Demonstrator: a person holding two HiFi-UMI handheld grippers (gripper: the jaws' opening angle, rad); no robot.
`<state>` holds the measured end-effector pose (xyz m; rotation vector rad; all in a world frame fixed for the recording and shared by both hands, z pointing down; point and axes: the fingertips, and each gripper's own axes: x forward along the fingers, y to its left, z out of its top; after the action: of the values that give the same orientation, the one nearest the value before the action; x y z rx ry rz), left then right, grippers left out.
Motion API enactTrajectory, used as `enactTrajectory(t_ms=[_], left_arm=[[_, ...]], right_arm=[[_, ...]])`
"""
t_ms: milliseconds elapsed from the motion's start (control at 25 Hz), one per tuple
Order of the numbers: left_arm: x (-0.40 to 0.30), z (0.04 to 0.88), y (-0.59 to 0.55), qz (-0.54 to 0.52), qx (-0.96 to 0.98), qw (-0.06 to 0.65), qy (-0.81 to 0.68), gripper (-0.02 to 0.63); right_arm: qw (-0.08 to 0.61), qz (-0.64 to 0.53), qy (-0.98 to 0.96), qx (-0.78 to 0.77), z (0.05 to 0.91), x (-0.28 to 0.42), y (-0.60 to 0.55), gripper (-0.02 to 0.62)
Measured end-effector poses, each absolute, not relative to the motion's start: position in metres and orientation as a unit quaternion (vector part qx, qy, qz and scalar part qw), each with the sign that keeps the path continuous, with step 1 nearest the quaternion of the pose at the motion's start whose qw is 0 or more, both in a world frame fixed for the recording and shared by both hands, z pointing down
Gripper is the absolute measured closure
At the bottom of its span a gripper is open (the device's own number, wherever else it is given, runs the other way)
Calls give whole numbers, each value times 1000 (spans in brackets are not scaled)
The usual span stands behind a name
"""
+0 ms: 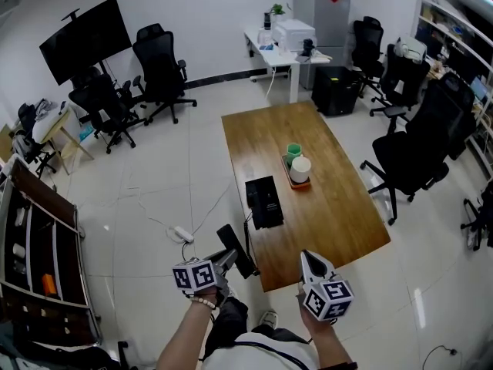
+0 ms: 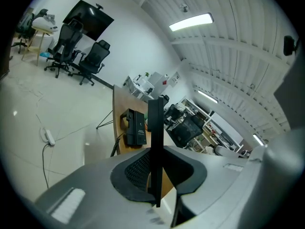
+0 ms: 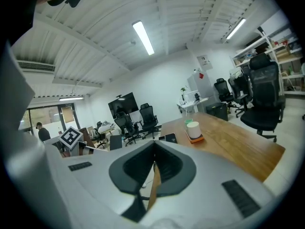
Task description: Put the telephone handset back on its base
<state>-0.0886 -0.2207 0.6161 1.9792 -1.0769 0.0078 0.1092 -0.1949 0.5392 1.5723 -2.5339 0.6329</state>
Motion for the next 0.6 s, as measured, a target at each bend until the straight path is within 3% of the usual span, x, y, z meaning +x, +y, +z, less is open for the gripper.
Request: enactTrajectory(t_ms=[600], left_arm=[[-67,667,-331,5,819,482,-311,532]], right_arm=[[60,197,-808,551,545,103,-247,594]])
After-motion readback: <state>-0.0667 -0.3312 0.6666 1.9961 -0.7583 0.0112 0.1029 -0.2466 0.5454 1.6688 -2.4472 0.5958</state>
